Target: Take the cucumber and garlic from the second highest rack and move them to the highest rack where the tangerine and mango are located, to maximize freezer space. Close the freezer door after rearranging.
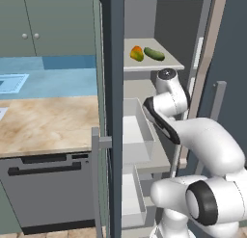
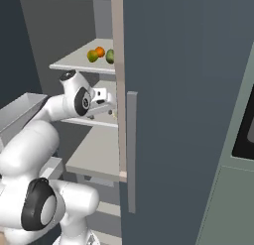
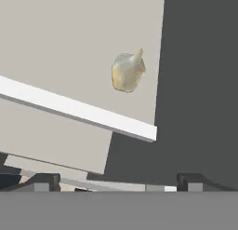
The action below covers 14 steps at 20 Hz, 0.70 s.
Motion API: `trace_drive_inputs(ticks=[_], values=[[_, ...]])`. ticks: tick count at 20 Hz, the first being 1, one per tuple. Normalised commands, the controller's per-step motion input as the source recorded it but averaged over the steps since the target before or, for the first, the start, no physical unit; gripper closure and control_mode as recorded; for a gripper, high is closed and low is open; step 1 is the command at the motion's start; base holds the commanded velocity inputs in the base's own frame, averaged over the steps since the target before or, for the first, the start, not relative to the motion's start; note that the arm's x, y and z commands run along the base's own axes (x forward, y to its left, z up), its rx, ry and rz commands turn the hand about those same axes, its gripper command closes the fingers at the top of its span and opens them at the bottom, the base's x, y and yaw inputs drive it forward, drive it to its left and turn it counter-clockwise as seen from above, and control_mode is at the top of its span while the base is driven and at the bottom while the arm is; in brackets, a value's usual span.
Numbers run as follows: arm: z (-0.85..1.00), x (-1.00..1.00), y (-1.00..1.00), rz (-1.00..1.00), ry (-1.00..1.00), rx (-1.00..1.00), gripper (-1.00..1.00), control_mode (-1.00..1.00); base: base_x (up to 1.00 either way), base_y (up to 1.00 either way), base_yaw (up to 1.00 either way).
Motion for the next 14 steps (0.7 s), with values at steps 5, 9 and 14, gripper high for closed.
trace_drive_inputs(ticks=[5, 9, 14], values=[[-0.15, 0.38, -0.03, -0.08, -0.12, 0.03, -1.0, -1.0, 0.0, 0.0, 0.0], [-0.01, 0.36, 0.0, -0.07, -0.01, 0.03, -1.0, -1.0, 0.0, 0.0, 0.0], [-0.08, 0.33, 0.0, -0.13, 0.0, 0.0, -1.0, -1.0, 0.0, 0.0, 0.0]])
